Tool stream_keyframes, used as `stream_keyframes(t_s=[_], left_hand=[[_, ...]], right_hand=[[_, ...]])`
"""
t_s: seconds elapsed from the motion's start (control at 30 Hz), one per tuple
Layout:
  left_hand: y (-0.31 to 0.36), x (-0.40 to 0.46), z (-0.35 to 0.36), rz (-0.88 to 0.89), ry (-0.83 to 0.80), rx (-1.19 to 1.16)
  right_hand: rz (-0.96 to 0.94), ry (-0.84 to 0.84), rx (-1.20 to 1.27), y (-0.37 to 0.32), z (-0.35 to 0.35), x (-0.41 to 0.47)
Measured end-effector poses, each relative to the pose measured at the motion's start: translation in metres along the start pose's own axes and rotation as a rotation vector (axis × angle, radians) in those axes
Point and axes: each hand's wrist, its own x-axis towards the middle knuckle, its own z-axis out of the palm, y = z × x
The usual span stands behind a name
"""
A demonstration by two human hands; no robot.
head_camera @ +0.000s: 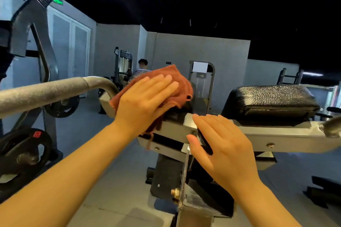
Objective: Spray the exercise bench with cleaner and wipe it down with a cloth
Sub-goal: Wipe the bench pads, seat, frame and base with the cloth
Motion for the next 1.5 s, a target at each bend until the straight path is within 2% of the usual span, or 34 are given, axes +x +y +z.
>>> stream_keyframes(t_s=[0.13, 0.2, 0.27, 0.37, 0.5, 0.57, 0.7, 0.73, 0.8, 0.87, 0.93, 1.07, 1.13, 1.27, 1.33, 1.4, 1.5], left_hand=[[-0.018, -0.005, -0.007, -0.389, -0.015, -0.085], [-0.002, -0.001, -0.001, -0.453, 0.044, -0.073], [0.021, 0.006, 0.006, -0.395, 0.096, -0.042], [0.047, 0.019, 0.016, -0.192, 0.118, -0.035], [0.028, 0.012, 0.013, -0.012, 0.083, -0.016], [0.008, 0.000, 0.007, -0.070, 0.069, -0.051], [-0.002, -0.006, -0.001, -0.528, 0.108, -0.180], [0.001, -0.003, -0.001, -0.587, 0.119, -0.194], [0.012, 0.004, 0.002, -0.553, 0.147, -0.117], [0.029, 0.009, 0.009, -0.366, 0.165, -0.051], [0.041, 0.013, 0.015, -0.201, 0.135, -0.080], [0.027, 0.006, 0.014, 0.001, 0.070, -0.116], [0.007, -0.004, 0.010, -0.040, 0.058, -0.108], [-0.002, -0.012, 0.005, -0.537, 0.136, -0.232], [0.007, 0.000, 0.004, -0.713, 0.215, -0.325], [0.023, 0.014, 0.004, -0.702, 0.267, -0.264], [0.052, 0.023, 0.016, -0.408, 0.242, -0.110]], right_hand=[[0.001, 0.000, -0.006, 0.000, 0.002, 0.000], [0.006, -0.006, -0.004, 0.001, 0.003, 0.000], [0.005, -0.009, 0.009, 0.000, 0.003, 0.000], [0.004, -0.010, 0.015, 0.001, 0.002, 0.000], [0.005, -0.020, 0.018, 0.001, 0.002, -0.002], [0.004, -0.020, 0.020, 0.001, 0.002, -0.002], [0.005, -0.010, 0.022, 0.000, 0.003, -0.001], [0.005, -0.005, 0.023, 0.000, 0.003, -0.001], [0.005, 0.000, 0.030, 0.000, 0.004, -0.001], [0.004, 0.002, 0.034, 0.000, 0.004, -0.001], [0.003, -0.004, 0.035, 0.000, 0.004, -0.001], [0.005, -0.012, 0.027, 0.001, 0.004, -0.003], [0.000, -0.003, 0.022, 0.000, 0.003, -0.004], [0.004, 0.016, 0.033, 0.000, 0.003, -0.003], [0.009, 0.021, 0.024, -0.001, 0.004, -0.003], [0.011, 0.021, 0.028, -0.002, 0.003, -0.002], [0.009, 0.003, 0.037, -0.001, 0.003, -0.002]])
